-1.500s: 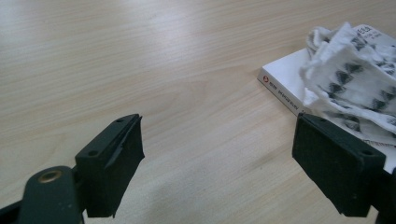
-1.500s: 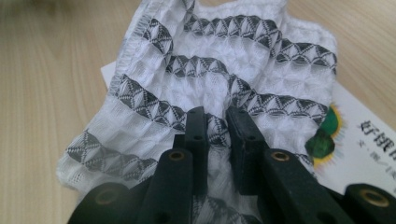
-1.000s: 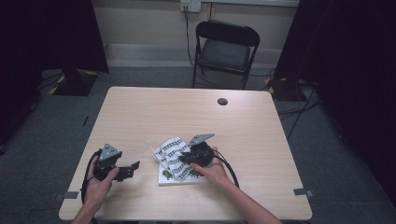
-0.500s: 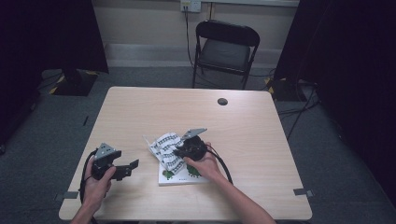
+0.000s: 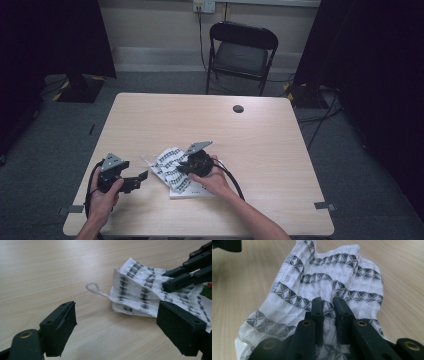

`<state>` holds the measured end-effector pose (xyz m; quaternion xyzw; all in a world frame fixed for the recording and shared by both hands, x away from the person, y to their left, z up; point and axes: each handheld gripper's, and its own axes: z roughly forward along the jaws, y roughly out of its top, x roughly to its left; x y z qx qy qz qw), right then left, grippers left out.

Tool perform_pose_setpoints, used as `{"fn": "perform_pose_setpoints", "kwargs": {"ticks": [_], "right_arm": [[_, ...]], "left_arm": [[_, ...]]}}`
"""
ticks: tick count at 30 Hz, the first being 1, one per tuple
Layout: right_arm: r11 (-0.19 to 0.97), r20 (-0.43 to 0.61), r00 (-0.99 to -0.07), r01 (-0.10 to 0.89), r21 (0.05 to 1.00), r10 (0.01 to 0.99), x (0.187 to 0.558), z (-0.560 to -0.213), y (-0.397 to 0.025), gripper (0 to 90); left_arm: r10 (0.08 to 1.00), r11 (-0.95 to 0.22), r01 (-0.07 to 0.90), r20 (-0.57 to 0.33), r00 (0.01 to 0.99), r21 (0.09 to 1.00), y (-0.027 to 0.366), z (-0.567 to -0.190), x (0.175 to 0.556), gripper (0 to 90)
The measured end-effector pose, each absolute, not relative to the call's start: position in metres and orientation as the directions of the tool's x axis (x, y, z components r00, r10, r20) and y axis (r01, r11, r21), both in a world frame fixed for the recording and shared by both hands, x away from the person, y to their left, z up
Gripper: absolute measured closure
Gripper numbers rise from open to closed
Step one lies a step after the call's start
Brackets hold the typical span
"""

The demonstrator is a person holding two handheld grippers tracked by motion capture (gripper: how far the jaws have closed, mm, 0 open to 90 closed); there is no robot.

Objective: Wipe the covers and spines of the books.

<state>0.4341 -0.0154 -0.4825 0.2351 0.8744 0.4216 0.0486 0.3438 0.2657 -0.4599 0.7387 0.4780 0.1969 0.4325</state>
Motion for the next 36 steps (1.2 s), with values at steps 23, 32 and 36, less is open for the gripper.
{"fn": "perform_pose_setpoints", "kwargs": {"ticks": [23, 32, 36], "right_arm": [[0.545, 0.120, -0.910, 0.339, 0.766, 0.397, 0.421, -0.483, -0.004, 79.4], [0.566, 0.130, -0.944, 0.288, 0.773, 0.303, 0.391, -0.484, -0.002, 79.5], [0.558, 0.144, -0.952, 0.276, 0.783, 0.269, 0.379, -0.486, -0.003, 79.5]], "left_arm": [[0.882, -0.126, 0.527, -0.148, 0.447, 0.841, 0.270, -0.456, 0.343, 15.9], [0.889, -0.118, 0.526, -0.146, 0.433, 0.842, 0.270, -0.456, 0.343, 15.9], [0.892, -0.107, 0.524, -0.151, 0.426, 0.845, 0.271, -0.456, 0.343, 15.9]]}}
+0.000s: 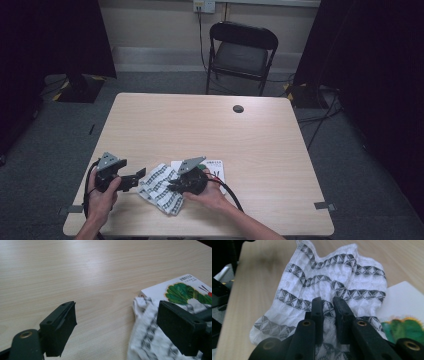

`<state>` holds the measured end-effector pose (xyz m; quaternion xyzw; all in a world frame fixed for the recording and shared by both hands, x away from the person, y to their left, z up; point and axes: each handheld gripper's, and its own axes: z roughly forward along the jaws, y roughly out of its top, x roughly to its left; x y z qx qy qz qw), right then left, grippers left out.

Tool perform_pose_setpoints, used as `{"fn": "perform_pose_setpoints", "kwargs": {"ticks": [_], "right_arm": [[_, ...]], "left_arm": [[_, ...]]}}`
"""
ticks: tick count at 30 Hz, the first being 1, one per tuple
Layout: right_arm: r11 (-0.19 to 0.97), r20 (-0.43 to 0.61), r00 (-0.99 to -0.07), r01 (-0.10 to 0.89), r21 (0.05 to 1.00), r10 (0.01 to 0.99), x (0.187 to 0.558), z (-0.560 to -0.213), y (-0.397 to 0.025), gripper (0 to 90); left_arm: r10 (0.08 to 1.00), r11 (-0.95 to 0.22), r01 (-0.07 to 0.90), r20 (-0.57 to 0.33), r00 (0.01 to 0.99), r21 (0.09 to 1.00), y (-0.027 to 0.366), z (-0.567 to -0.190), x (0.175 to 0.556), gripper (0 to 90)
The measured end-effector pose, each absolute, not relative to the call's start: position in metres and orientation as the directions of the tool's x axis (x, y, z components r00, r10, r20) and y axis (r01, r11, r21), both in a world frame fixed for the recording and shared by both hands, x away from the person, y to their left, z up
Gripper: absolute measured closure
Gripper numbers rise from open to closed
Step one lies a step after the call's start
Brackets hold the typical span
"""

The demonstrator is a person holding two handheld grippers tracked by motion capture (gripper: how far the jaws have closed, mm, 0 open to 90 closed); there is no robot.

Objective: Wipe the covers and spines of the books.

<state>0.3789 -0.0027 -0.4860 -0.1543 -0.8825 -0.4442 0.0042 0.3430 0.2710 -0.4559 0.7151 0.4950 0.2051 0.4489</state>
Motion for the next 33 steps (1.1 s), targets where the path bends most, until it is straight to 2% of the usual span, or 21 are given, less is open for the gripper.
{"fn": "perform_pose_setpoints", "kwargs": {"ticks": [7, 10, 22, 33], "right_arm": [[0.559, 0.135, -0.957, 0.261, 0.787, 0.256, 0.376, -0.487, 0.000, 80.5], [0.551, 0.107, -0.954, 0.251, 0.796, 0.279, 0.382, -0.487, 0.003, 80.5], [0.563, 0.087, -0.916, 0.314, 0.764, 0.392, 0.426, -0.482, 0.009, 80.4], [0.539, 0.087, -0.878, 0.364, 0.760, 0.470, 0.436, -0.482, -0.025, 80.3]], "left_arm": [[0.890, -0.120, 0.525, -0.142, 0.433, 0.843, 0.270, -0.456, 0.343, 15.9], [0.889, -0.117, 0.525, -0.146, 0.433, 0.843, 0.269, -0.457, 0.343, 15.9], [0.890, -0.128, 0.530, -0.139, 0.434, 0.838, 0.272, -0.458, 0.343, 16.0], [0.893, -0.130, 0.539, -0.138, 0.429, 0.832, 0.271, -0.459, 0.344, 16.0]]}}
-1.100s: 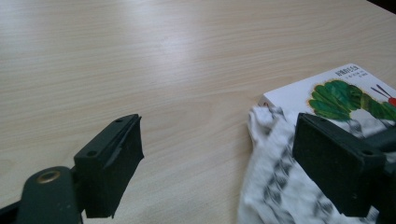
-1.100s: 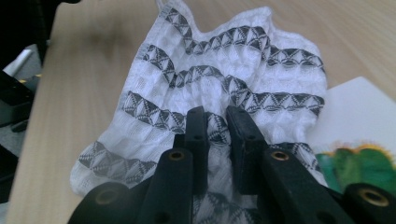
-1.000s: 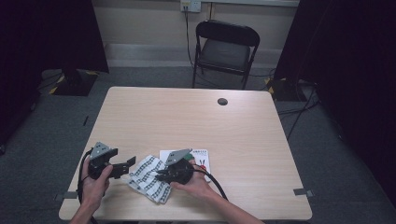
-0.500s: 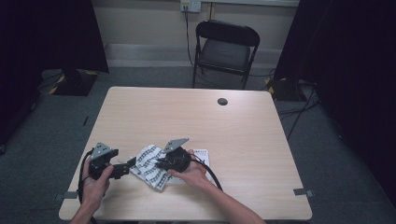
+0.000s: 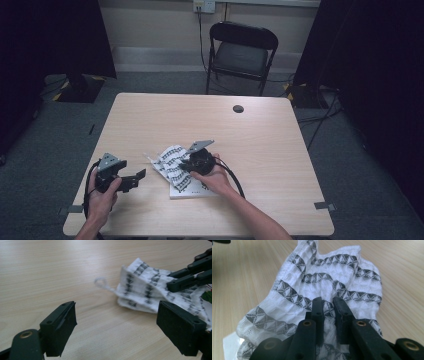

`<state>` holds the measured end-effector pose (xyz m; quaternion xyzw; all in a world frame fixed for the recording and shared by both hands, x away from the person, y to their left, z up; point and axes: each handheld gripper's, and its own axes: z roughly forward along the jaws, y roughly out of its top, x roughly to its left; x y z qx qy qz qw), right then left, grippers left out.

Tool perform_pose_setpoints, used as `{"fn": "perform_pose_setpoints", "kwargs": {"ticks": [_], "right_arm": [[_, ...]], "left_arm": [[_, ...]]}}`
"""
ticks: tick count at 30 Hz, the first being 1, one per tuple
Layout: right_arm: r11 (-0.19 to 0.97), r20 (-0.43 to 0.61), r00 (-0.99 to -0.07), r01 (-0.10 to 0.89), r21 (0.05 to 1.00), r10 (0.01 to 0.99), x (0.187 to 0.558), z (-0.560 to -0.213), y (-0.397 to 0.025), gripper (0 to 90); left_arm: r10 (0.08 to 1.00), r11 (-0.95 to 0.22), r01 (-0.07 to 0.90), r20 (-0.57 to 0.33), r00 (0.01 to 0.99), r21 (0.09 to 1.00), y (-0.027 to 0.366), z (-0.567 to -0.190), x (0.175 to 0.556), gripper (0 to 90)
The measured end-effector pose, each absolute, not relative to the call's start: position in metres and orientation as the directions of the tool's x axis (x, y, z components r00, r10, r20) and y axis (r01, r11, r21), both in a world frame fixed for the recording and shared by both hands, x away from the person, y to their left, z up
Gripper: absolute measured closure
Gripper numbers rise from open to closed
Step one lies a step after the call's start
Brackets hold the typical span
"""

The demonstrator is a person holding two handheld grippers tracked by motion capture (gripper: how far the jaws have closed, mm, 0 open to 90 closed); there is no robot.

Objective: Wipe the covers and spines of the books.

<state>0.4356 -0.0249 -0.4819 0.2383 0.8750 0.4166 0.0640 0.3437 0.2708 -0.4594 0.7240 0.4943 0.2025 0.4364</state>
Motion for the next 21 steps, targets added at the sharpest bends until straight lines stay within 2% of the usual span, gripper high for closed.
{"fn": "perform_pose_setpoints", "kwargs": {"ticks": [6, 13, 17, 21], "right_arm": [[0.537, 0.125, -0.882, 0.383, 0.751, 0.455, 0.418, -0.482, -0.042, 80.2], [0.556, 0.134, -0.909, 0.352, 0.753, 0.394, 0.383, -0.482, -0.045, 80.2], [0.573, 0.100, -0.920, 0.317, 0.756, 0.378, 0.371, -0.482, -0.048, 80.6], [0.587, 0.090, -0.915, 0.324, 0.742, 0.392, 0.370, -0.480, -0.059, 80.7]], "left_arm": [[0.892, -0.134, 0.540, -0.137, 0.431, 0.831, 0.269, -0.459, 0.343, 16.0], [0.892, -0.136, 0.546, -0.138, 0.431, 0.826, 0.269, -0.460, 0.344, 16.0], [0.892, -0.140, 0.542, -0.132, 0.433, 0.828, 0.269, -0.460, 0.343, 16.0], [0.893, -0.127, 0.545, -0.143, 0.426, 0.829, 0.269, -0.460, 0.343, 16.0]]}}
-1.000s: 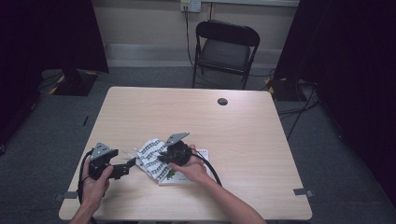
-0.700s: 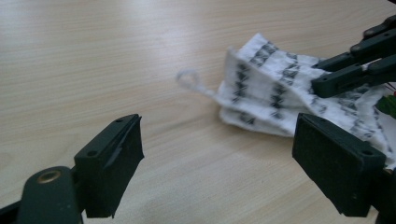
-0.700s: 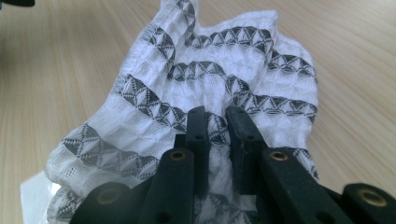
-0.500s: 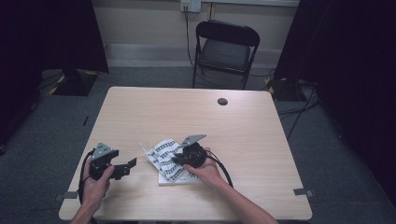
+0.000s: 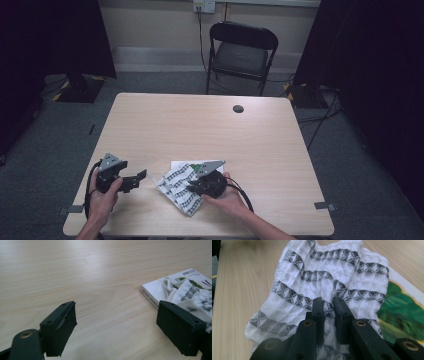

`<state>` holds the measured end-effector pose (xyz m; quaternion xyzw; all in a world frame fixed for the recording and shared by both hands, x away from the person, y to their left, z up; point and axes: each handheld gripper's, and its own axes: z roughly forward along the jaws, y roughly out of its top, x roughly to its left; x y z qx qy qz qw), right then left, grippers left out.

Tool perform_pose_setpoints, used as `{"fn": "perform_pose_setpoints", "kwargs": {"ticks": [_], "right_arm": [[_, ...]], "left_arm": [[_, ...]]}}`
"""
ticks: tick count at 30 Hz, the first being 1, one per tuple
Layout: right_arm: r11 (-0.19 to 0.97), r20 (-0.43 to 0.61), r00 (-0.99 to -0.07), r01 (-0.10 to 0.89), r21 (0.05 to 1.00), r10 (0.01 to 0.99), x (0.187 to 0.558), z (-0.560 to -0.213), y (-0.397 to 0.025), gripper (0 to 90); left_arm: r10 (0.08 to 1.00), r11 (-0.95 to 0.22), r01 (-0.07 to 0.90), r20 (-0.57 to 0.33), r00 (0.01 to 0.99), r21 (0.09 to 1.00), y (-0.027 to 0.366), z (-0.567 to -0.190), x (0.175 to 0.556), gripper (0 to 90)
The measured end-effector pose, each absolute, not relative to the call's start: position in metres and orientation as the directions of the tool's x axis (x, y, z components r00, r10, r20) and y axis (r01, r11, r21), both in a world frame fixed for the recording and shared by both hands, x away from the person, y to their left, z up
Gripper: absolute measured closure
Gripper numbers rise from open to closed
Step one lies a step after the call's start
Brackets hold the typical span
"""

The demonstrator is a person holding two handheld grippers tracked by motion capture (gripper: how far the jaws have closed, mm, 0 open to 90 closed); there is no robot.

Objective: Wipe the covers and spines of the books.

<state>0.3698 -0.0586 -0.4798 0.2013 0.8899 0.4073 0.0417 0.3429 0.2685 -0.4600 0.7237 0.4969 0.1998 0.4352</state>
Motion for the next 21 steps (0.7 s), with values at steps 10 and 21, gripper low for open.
{"fn": "perform_pose_setpoints", "kwargs": {"ticks": [10, 21], "right_arm": [[0.574, 0.067, -0.872, 0.374, 0.728, 0.484, 0.374, -0.479, -0.104, 81.1], [0.508, 0.069, -0.802, 0.439, 0.741, 0.593, 0.387, -0.482, -0.148, 81.0]], "left_arm": [[0.892, -0.151, 0.545, -0.124, 0.435, 0.825, 0.267, -0.460, 0.343, 16.1], [0.893, -0.155, 0.545, -0.118, 0.434, 0.824, 0.264, -0.461, 0.344, 16.0]]}}
